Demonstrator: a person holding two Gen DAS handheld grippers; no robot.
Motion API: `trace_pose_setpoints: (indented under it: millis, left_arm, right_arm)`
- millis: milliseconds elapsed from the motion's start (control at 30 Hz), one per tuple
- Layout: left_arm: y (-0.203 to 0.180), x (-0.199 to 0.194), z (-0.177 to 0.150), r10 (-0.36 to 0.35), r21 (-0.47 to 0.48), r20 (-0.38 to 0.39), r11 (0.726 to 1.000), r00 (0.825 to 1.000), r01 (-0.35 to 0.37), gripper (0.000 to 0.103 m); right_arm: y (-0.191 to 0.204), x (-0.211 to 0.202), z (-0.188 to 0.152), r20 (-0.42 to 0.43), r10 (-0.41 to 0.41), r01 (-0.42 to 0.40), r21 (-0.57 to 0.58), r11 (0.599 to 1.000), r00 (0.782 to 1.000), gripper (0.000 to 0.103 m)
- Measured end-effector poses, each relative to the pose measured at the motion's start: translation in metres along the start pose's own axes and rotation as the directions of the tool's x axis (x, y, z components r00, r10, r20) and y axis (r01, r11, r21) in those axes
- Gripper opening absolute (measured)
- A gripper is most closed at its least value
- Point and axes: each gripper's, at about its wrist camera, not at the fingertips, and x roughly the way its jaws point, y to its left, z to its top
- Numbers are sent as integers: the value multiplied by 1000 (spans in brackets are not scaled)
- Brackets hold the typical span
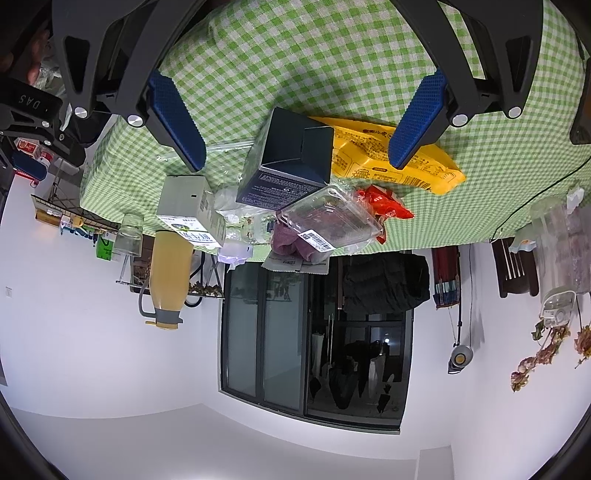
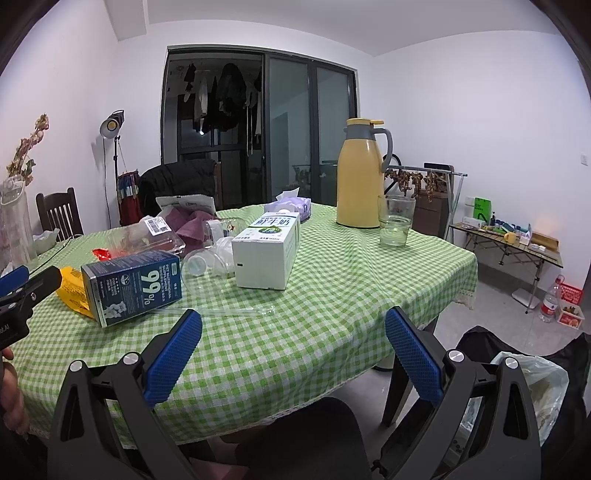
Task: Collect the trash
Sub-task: 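Grasp the dark blue box with the left tool while the right tool grasps the white milk carton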
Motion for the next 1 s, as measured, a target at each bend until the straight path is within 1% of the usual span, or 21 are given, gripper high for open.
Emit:
trace_pose_setpoints:
  millis: [200, 367, 433, 567, 633, 700, 767, 800, 867, 900, 933, 967, 1000]
  left_arm:
    - [0, 6, -3, 4, 4, -19, 1000, 1000, -4, 96]
    - [1, 25, -4, 35, 34, -61, 999, 998, -32, 96]
    - [3, 36, -1, 30, 48, -88, 999, 996, -26, 96]
    - [6, 56, 6, -15, 79, -137, 997, 991, 26, 96]
    - [8, 68, 9, -59, 102, -174, 992, 983, 77, 96]
    - [9, 78, 12, -101, 116, -210, 985, 972, 127, 96]
    - [7, 91, 13, -152, 133, -266, 972, 952, 192, 96]
    - [5, 99, 13, -162, 146, -292, 966, 943, 212, 96]
    - [4, 109, 14, -183, 146, -311, 961, 933, 237, 96]
    - [4, 112, 14, -189, 135, -312, 961, 931, 240, 94]
    - [4, 112, 15, -206, 118, -307, 960, 929, 252, 89]
    - [4, 112, 16, -229, 103, -301, 957, 926, 270, 78]
    - [4, 112, 17, -240, 95, -291, 956, 926, 278, 70]
  right_arm:
    - [3, 1, -6, 11, -19, 19, -27, 999, 1000, 95]
    - [7, 10, -14, -15, -14, 13, -39, 999, 1000, 95]
    - [9, 13, -17, -23, -11, 10, -42, 999, 1000, 95]
    - [13, 20, -22, -32, -10, 9, -47, 999, 999, 95]
    - [12, 23, -24, -44, -4, 2, -43, 999, 999, 95]
    - [11, 27, -25, -55, -2, 0, -37, 999, 998, 95]
    - [10, 31, -26, -65, -1, -2, -35, 999, 998, 95]
    - [10, 33, -25, -72, 0, -3, -38, 999, 997, 95]
    - [9, 36, -25, -78, 2, -5, -43, 999, 997, 95]
    - [9, 38, -26, -73, 9, -12, -48, 999, 997, 95]
    - [9, 39, -26, -66, 21, -25, -59, 998, 998, 95]
    - [10, 39, -27, -58, 36, -40, -68, 997, 998, 95]
    - [10, 40, -27, -45, 71, -74, -80, 994, 996, 95]
